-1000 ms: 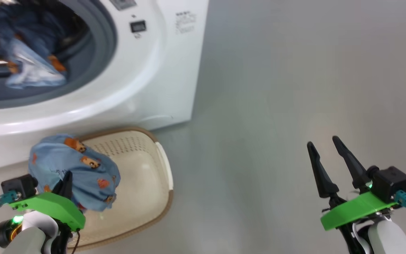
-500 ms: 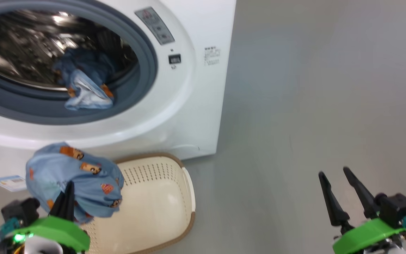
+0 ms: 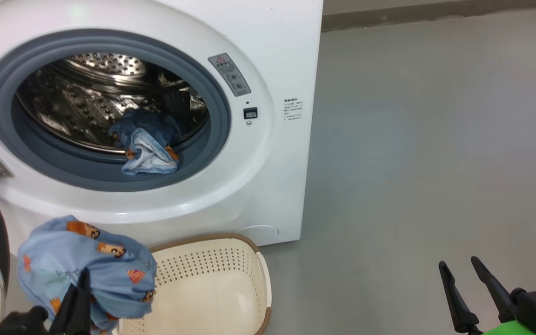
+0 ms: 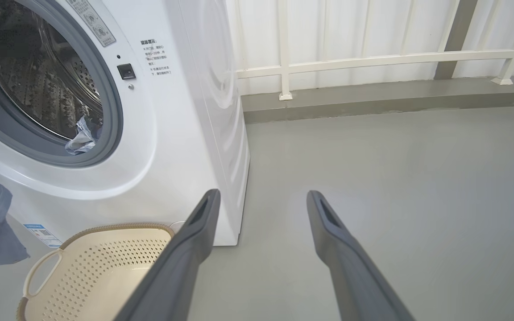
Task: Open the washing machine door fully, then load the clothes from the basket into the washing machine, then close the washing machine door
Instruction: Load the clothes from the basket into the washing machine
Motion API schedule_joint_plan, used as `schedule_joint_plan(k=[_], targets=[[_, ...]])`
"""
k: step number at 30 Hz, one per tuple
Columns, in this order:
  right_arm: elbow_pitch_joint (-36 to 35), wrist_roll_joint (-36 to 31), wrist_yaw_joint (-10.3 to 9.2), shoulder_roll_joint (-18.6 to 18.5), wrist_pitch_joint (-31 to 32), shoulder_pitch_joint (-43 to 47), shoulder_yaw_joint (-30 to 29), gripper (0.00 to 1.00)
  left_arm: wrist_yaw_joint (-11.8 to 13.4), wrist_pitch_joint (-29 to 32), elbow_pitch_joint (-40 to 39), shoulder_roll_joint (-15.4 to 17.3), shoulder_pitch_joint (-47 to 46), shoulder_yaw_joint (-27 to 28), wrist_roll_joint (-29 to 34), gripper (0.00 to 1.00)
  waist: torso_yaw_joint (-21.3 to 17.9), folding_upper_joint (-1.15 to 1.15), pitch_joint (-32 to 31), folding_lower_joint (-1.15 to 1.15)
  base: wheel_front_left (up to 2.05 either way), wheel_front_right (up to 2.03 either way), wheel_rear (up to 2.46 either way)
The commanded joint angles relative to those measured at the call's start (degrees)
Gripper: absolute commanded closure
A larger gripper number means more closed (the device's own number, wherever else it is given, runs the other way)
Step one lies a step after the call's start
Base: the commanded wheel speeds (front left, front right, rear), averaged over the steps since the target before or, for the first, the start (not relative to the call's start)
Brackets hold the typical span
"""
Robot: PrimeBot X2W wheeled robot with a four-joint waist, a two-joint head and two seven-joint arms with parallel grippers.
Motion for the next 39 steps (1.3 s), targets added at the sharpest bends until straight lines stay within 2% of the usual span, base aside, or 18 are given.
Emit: schedule_joint_plan(k=[1,9,22,30,39], targets=[[-1.5,0.7,0.09,-1.2,-0.7,-0.1,0.9,0.00,0.0,-0.8,-1.9,1.1,-0.8,2.6,0.7,1.00,0.4,0.00,-0.5,0.00,0.00,0.00,0.00],[-1.9,0.7,0.09,-1.4,-0.7,1.2,-0.1,0.00,0.0,-0.8,-8.6,-1.8,4.0,6.1,4.5,1.00,0.7,0.00,-1.2,0.00,0.00,0.00,0.00],[-2.6,0.6,0.09,-1.0,-0.7,1.0,-0.8,0.00,-0.1,-0.8,-14.2,-4.4,8.3,9.1,5.7,1.00,0.5,0.00,0.3,0.00,0.00,0.00,0.00],[-3.1,0.4,0.09,-0.3,-0.7,-0.8,-0.9,0.00,-0.1,-0.8,-14.3,-4.6,5.5,8.8,5.6,1.00,-0.1,0.00,3.9,0.00,0.00,0.00,0.00],[-3.4,0.1,0.09,1.4,-0.7,-5.1,-0.4,0.00,-0.1,-0.8,-12.1,-3.7,-4.7,8.9,3.8,1.00,-2.0,0.00,10.7,0.00,0.00,0.00,0.00]])
